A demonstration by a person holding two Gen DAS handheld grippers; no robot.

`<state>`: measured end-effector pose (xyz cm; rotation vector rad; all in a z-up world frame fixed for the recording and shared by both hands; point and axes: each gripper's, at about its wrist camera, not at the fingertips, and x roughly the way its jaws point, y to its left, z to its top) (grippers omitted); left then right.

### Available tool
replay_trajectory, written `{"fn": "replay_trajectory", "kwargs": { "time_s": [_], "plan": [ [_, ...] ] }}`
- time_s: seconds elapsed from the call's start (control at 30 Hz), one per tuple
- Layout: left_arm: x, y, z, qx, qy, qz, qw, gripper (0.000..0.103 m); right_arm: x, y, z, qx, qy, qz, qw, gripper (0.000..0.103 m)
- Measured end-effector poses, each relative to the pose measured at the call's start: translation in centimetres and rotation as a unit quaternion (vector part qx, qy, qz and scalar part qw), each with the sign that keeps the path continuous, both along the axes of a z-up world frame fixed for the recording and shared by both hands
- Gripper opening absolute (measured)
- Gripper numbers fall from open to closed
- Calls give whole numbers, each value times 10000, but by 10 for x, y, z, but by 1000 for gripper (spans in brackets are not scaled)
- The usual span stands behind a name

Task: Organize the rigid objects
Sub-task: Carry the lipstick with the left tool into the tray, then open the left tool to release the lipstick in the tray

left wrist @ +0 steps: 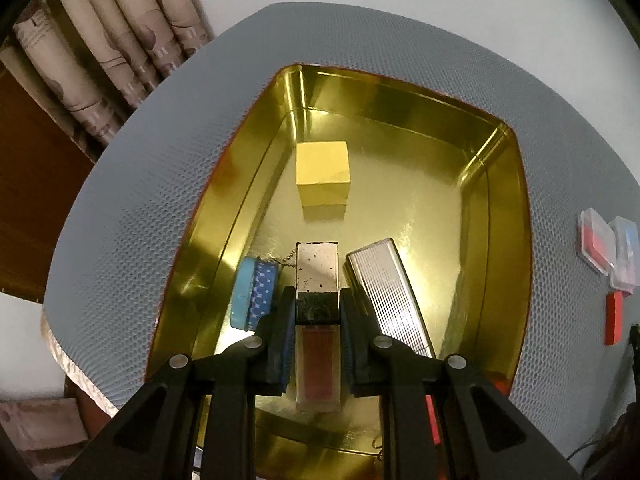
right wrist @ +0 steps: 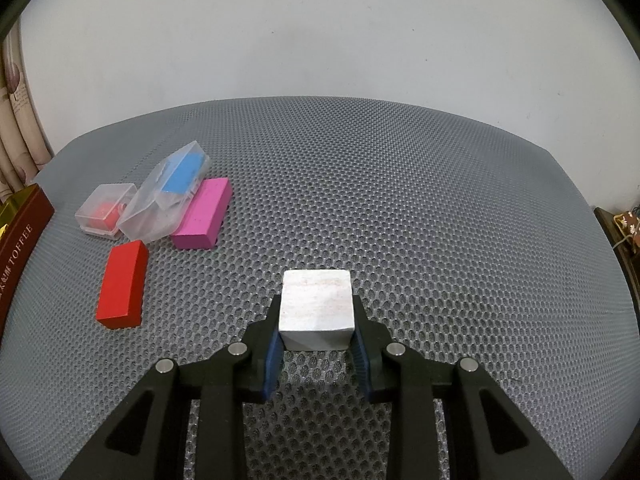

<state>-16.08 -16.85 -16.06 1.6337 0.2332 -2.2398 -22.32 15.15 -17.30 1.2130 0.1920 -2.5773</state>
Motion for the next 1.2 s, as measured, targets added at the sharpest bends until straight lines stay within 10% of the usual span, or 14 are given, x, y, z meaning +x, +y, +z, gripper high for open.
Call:
{"fn": "replay_trajectory", "kwargs": {
  "time_s": [1.2],
  "plan": [
    [17, -4, 24, -86, 457, -50, 9989, 27, 11, -9, 4, 121, 26, -30, 9999, 30]
  ]
}}
